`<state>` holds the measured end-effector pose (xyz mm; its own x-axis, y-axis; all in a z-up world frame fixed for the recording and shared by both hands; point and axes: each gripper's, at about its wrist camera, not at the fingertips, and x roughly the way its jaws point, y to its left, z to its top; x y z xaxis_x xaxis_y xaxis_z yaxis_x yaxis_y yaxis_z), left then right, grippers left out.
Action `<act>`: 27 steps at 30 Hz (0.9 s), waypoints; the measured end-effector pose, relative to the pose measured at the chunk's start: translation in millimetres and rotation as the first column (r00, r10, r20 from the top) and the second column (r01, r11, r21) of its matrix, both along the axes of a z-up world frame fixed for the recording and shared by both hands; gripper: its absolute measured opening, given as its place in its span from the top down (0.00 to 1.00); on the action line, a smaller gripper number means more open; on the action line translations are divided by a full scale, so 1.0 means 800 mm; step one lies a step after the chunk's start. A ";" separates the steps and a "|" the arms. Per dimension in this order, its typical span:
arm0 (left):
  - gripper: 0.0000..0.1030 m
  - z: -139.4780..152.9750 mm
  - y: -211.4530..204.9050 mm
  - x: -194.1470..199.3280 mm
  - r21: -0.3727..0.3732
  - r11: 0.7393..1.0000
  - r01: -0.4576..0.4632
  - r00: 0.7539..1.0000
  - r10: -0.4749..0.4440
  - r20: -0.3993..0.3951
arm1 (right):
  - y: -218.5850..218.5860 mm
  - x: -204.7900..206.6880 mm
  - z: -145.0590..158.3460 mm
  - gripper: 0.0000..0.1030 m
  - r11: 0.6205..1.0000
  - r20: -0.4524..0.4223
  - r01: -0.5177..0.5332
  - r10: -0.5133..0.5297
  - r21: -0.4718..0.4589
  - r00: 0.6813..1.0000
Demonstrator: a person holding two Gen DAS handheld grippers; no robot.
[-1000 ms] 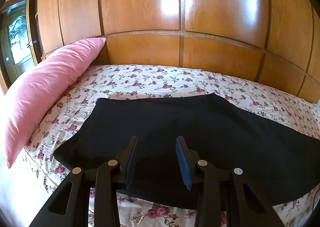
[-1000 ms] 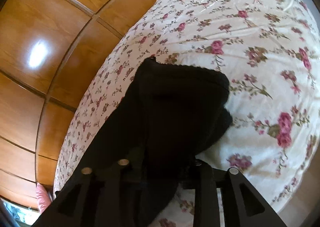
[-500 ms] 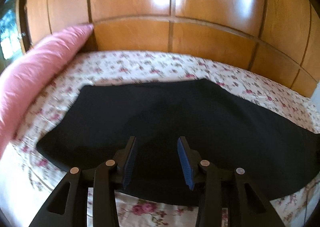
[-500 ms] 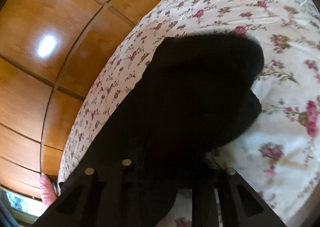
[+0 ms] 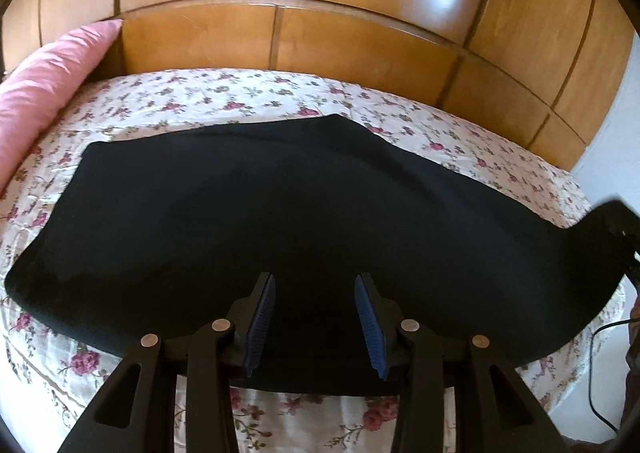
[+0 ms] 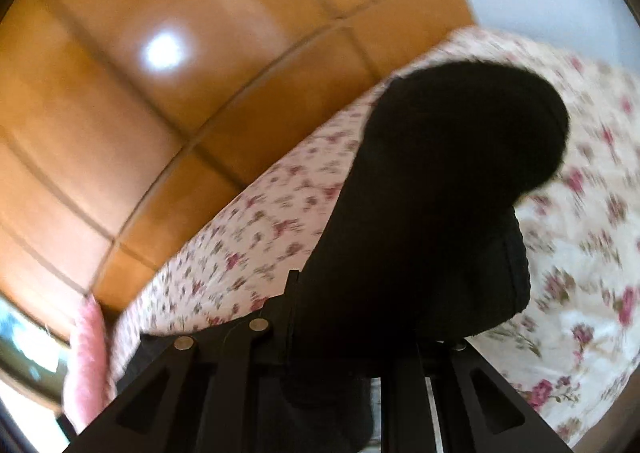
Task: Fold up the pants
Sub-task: 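Lift the pants' end with the right gripper and fold it over toward the left gripper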
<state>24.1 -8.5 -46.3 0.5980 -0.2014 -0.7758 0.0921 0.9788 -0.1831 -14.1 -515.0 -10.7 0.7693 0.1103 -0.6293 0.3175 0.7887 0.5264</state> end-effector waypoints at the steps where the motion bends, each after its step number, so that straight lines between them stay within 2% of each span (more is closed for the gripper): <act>1: 0.59 0.000 0.000 0.001 -0.010 1.000 0.011 1.000 -0.011 -0.004 | 0.021 0.010 0.010 0.82 0.998 -0.007 -0.038 0.037 -0.053 0.999; 5: 0.59 0.000 0.006 0.008 -0.092 0.995 0.028 0.999 -0.031 -0.029 | 0.090 0.038 0.029 0.82 0.971 -0.032 -0.170 0.167 -0.171 0.985; 9: 0.60 -0.003 0.017 0.015 -0.201 0.979 0.034 0.997 -0.047 -0.057 | 0.173 0.061 0.036 0.82 0.917 -0.052 -0.327 0.324 -0.229 0.945; 12: 0.60 -0.003 0.021 0.018 -0.256 0.966 0.039 0.996 -0.059 -0.072 | 0.253 0.077 0.026 0.82 0.843 -0.101 -0.461 0.452 -0.276 0.886; 15: 0.59 -0.002 0.026 0.021 -0.311 0.949 0.045 0.994 -0.074 -0.081 | 0.315 0.084 0.004 0.82 0.774 -0.166 -0.558 0.533 -0.299 0.829; 18: 0.55 -0.004 0.031 0.026 -0.394 0.918 0.052 0.990 -0.100 -0.103 | 0.372 0.082 -0.018 0.80 0.701 -0.222 -0.634 0.596 -0.325 0.772; 21: 0.45 -0.005 0.035 0.033 -0.454 0.889 0.061 0.986 -0.124 -0.110 | 0.409 0.070 -0.032 0.70 0.631 -0.256 -0.665 0.620 -0.399 0.741; 23: 0.38 -0.006 0.039 0.040 -0.507 0.860 0.055 0.983 -0.136 -0.123 | 0.407 0.069 -0.033 0.48 0.610 -0.252 -0.673 0.634 -0.419 0.731; 25: 0.36 -0.009 0.043 0.049 -0.566 0.823 0.039 0.978 -0.147 -0.146 | 0.411 0.060 -0.034 0.42 0.591 -0.237 -0.683 0.656 -0.429 0.717; 27: 0.28 -0.012 0.045 0.058 -0.613 0.790 0.021 0.972 -0.160 -0.172 | 0.415 0.053 -0.033 0.40 0.572 -0.229 -0.686 0.668 -0.450 0.708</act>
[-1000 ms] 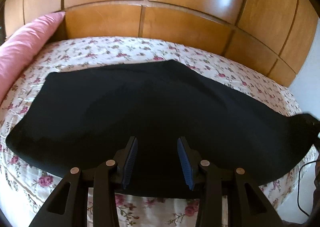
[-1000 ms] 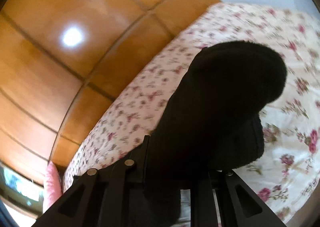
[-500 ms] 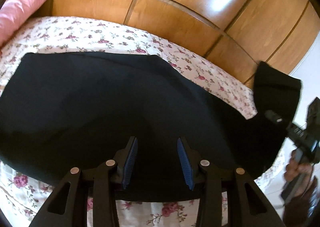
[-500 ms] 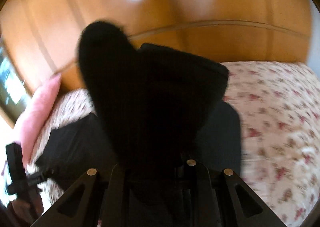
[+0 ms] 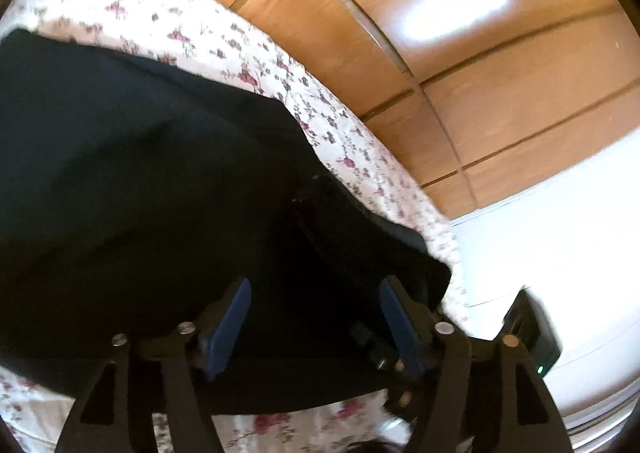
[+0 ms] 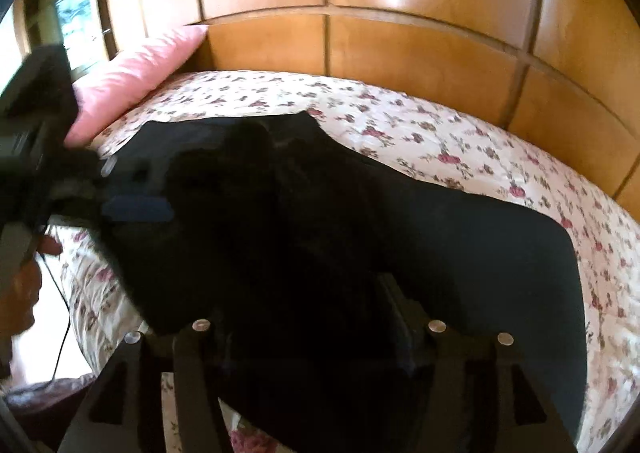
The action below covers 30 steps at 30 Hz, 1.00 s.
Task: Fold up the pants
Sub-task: 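Lift the pants' end with the right gripper and fold it over toward the left gripper, then open the right gripper and release the folded end onto the pants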
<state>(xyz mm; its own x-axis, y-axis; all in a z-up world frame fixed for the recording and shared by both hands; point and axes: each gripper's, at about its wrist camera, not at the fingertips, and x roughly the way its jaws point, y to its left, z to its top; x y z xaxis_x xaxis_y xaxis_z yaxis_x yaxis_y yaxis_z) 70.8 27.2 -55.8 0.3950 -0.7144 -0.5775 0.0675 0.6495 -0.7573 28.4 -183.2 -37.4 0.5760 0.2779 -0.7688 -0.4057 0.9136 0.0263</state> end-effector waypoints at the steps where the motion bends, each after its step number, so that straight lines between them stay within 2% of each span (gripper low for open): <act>1: 0.26 -0.003 -0.001 0.006 -0.033 0.999 0.008 1.000 -0.009 -0.021 | -0.003 -0.007 -0.004 0.36 1.000 0.012 -0.005 0.006 -0.007 1.000; 4: 0.20 -0.010 -0.008 0.023 -0.084 0.996 0.028 0.997 -0.034 -0.075 | 0.003 -0.028 0.012 0.23 0.997 0.097 0.009 -0.001 -0.078 0.995; 6: 0.19 -0.014 -0.019 0.034 -0.089 0.994 0.057 0.993 -0.066 -0.101 | 0.001 -0.036 0.021 0.20 0.993 0.136 0.031 -0.016 -0.111 0.991; 11: 0.18 -0.019 -0.051 0.053 -0.033 0.993 0.111 0.984 -0.114 -0.136 | -0.012 -0.046 0.034 0.16 0.970 0.205 0.105 -0.059 -0.219 0.977; 14: 0.19 -0.015 -0.072 0.060 0.032 0.991 0.129 0.984 -0.124 -0.131 | -0.021 -0.051 0.043 0.14 0.953 0.254 0.168 -0.102 -0.252 0.962; 19: 0.21 -0.011 -0.096 0.068 0.125 0.979 0.159 0.983 -0.145 -0.112 | -0.040 -0.057 0.057 0.10 0.944 0.279 0.241 -0.175 -0.226 0.944; 21: 0.30 -0.014 -0.101 0.071 0.175 0.970 0.171 0.982 -0.153 -0.110 | -0.043 -0.063 0.063 0.09 0.946 0.295 0.242 -0.173 -0.217 0.940; 22: 0.30 -0.015 -0.103 0.071 0.200 0.964 0.178 0.982 -0.159 -0.105 | -0.044 -0.065 0.064 0.07 0.945 0.300 0.245 -0.175 -0.215 0.938; 28: 0.34 -0.013 -0.115 0.073 0.267 0.942 0.202 0.979 -0.187 -0.080 | -0.055 -0.065 0.065 0.05 0.931 0.305 0.293 -0.220 -0.219 0.926; 30: 0.45 -0.012 -0.116 0.069 0.298 0.932 0.206 0.978 -0.195 -0.067 | -0.062 -0.063 0.070 0.06 0.918 0.321 0.334 -0.257 -0.213 0.911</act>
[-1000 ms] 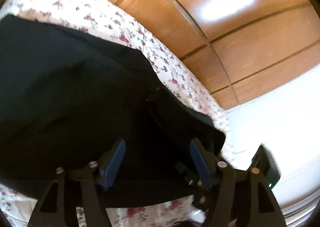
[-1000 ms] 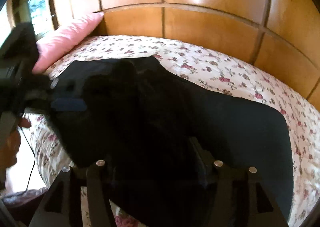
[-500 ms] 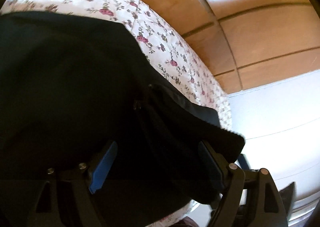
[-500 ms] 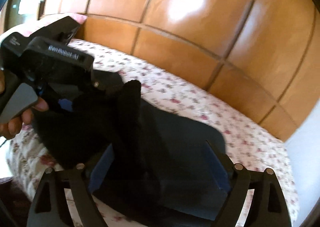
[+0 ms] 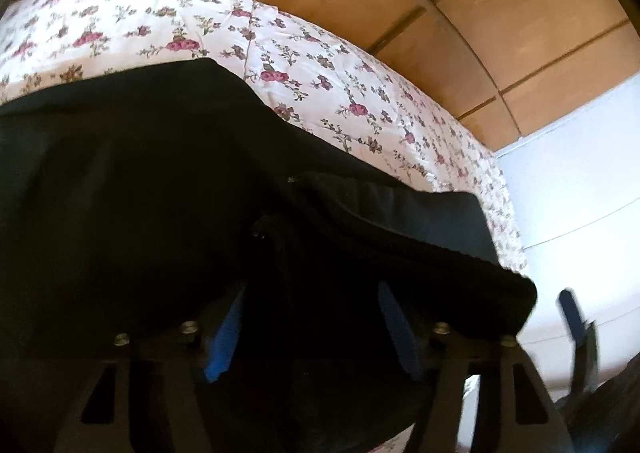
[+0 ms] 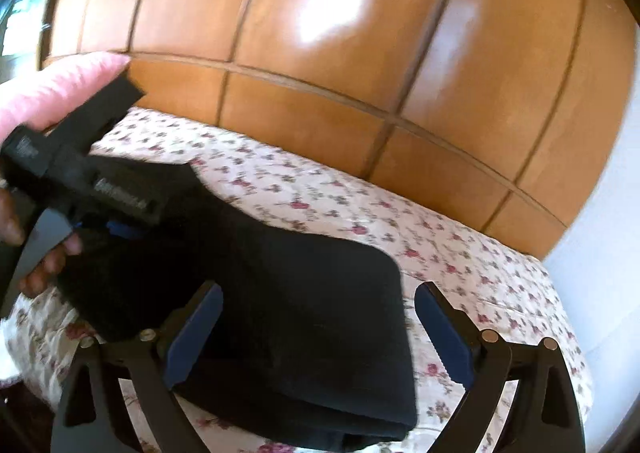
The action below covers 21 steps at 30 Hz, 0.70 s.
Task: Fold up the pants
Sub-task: 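Open the right gripper and release the folded end onto the pants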
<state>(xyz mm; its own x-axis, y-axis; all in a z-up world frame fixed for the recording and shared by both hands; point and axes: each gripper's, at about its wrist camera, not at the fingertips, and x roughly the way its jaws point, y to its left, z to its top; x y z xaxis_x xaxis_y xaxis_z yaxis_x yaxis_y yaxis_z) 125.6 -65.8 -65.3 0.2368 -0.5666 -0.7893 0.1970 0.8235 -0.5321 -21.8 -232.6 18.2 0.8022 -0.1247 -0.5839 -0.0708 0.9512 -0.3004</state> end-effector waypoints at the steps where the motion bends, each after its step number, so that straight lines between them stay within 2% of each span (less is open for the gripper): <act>1: 0.48 0.000 -0.001 -0.001 0.011 1.000 0.003 1.000 -0.003 0.010 | -0.006 0.000 0.004 0.06 1.000 0.019 0.030 -0.030 0.007 0.999; 3: 0.58 0.001 0.005 -0.005 0.026 1.000 0.005 1.000 -0.006 0.023 | -0.017 -0.002 0.013 0.06 0.997 0.054 0.079 -0.080 0.020 0.995; 6: 0.61 0.000 0.006 -0.008 0.032 0.999 0.006 0.999 -0.007 0.033 | -0.038 -0.006 0.029 0.05 0.985 0.111 0.164 -0.170 0.055 0.979; 8: 0.61 0.000 0.006 -0.009 0.026 1.000 0.004 1.000 -0.005 0.028 | -0.062 -0.005 0.039 0.05 0.967 0.118 0.226 -0.240 0.122 0.964; 10: 0.58 -0.001 0.011 -0.011 0.000 1.000 -0.009 1.000 0.009 0.006 | -0.093 -0.005 0.044 0.05 0.926 0.091 0.292 -0.321 0.239 0.943; 11: 0.58 -0.001 0.012 -0.012 -0.011 1.000 -0.016 1.000 0.016 -0.001 | -0.111 -0.004 0.044 0.05 0.890 0.058 0.335 -0.370 0.310 0.927; 13: 0.56 -0.002 0.017 -0.014 -0.035 0.999 -0.033 0.999 0.033 -0.015 | -0.142 -0.001 0.039 0.05 0.820 0.009 0.432 -0.469 0.376 0.883; 16: 0.43 0.000 0.016 -0.014 -0.081 0.996 -0.047 0.999 0.044 -0.030 | -0.171 0.005 0.025 0.05 0.769 -0.028 0.522 -0.552 0.369 0.833; 19: 0.28 0.007 0.017 -0.015 -0.087 0.993 -0.074 0.997 0.074 -0.002 | -0.185 0.001 0.014 0.05 0.745 -0.042 0.558 -0.586 0.365 0.809; 20: 0.19 0.010 0.017 -0.016 -0.082 0.993 -0.082 0.996 0.083 0.013 | -0.189 0.000 0.010 0.05 0.738 -0.042 0.568 -0.596 0.364 0.802; 21: 0.15 0.011 0.016 -0.016 -0.070 0.994 -0.084 0.996 0.086 0.022 | -0.193 0.000 0.005 0.05 0.731 -0.044 0.577 -0.605 0.364 0.795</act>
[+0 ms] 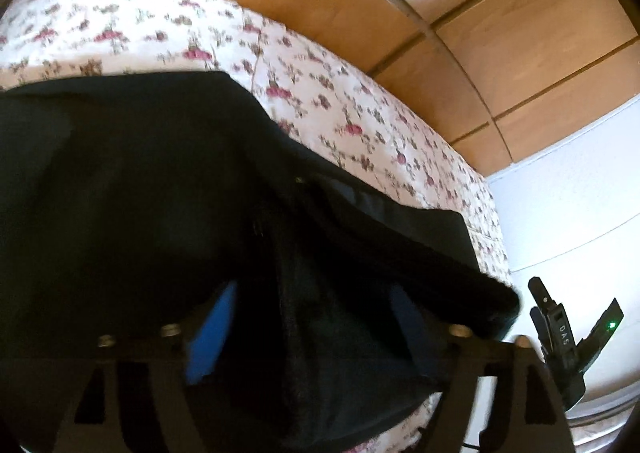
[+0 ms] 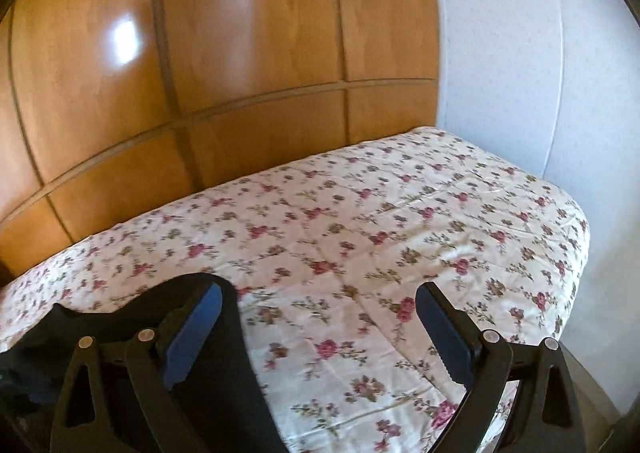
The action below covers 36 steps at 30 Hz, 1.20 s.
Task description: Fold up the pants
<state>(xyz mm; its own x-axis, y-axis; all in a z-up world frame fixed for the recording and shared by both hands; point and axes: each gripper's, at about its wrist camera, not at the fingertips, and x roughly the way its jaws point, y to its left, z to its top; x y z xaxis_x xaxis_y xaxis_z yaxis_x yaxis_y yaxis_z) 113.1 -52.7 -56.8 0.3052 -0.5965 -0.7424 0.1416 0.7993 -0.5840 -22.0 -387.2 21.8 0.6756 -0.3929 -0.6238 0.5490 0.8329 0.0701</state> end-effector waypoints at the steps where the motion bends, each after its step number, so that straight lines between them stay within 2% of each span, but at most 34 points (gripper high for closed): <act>1: 0.15 -0.001 -0.003 0.001 0.017 1.000 0.006 1.000 -0.006 -0.001 | -0.003 -0.001 -0.004 0.05 1.000 0.001 0.007 -0.007 -0.003 1.000; 9: 0.16 0.000 -0.022 0.001 0.115 0.992 0.043 0.999 -0.046 0.024 | -0.014 0.002 -0.032 0.05 0.999 -0.030 0.022 -0.023 -0.042 0.999; 15: 0.16 -0.004 -0.026 0.002 0.131 0.990 0.044 0.999 -0.047 0.021 | -0.021 0.004 -0.037 0.05 0.999 -0.038 0.021 -0.023 -0.043 0.999; 19: 0.16 0.002 -0.026 0.002 0.123 0.992 0.039 0.998 -0.046 0.050 | -0.023 0.005 -0.039 0.05 0.999 -0.042 0.018 -0.020 -0.043 0.999; 24: 0.16 0.004 -0.021 0.004 0.112 0.993 0.045 0.997 -0.051 0.049 | -0.020 0.010 -0.041 0.05 0.999 -0.051 -0.004 0.001 -0.049 0.999; 33: 0.11 0.019 0.016 0.002 0.051 0.999 0.000 0.998 -0.003 0.067 | -0.008 0.016 -0.042 0.05 0.997 -0.066 -0.048 0.044 -0.055 0.997; 36: 0.09 0.023 0.038 -0.001 0.007 1.000 -0.030 0.998 0.029 0.064 | -0.004 0.017 -0.042 0.05 0.996 -0.070 -0.058 0.054 -0.060 0.996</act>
